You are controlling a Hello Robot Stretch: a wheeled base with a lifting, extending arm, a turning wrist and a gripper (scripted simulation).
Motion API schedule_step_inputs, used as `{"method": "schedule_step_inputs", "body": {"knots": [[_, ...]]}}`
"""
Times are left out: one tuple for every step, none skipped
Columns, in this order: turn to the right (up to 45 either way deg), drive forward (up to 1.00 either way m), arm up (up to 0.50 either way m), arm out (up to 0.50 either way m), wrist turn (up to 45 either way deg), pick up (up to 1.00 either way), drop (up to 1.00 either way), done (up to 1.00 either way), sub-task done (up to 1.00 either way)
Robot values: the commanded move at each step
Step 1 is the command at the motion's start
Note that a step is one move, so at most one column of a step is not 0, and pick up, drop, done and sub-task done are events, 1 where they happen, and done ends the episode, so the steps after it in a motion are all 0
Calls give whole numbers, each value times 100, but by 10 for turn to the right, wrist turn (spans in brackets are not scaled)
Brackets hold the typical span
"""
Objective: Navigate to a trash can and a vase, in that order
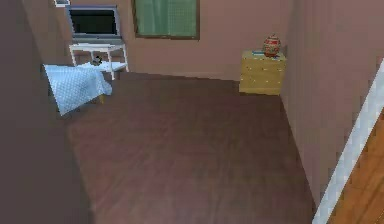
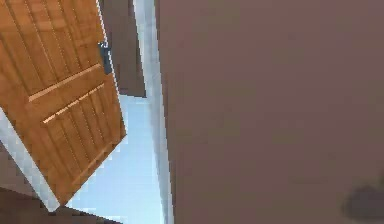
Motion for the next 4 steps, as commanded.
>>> {"method": "schedule_step_inputs", "body": {"knots": [[270, 0, 0, 0, 0, 0, 0, 0, 0], [0, 60, 0, 0, 0, 0, 0, 0, 0], [450, 0, 0, 0, 0, 0, 0, 0, 0], [420, 0, 0, 0, 0, 0, 0, 0, 0]]}}
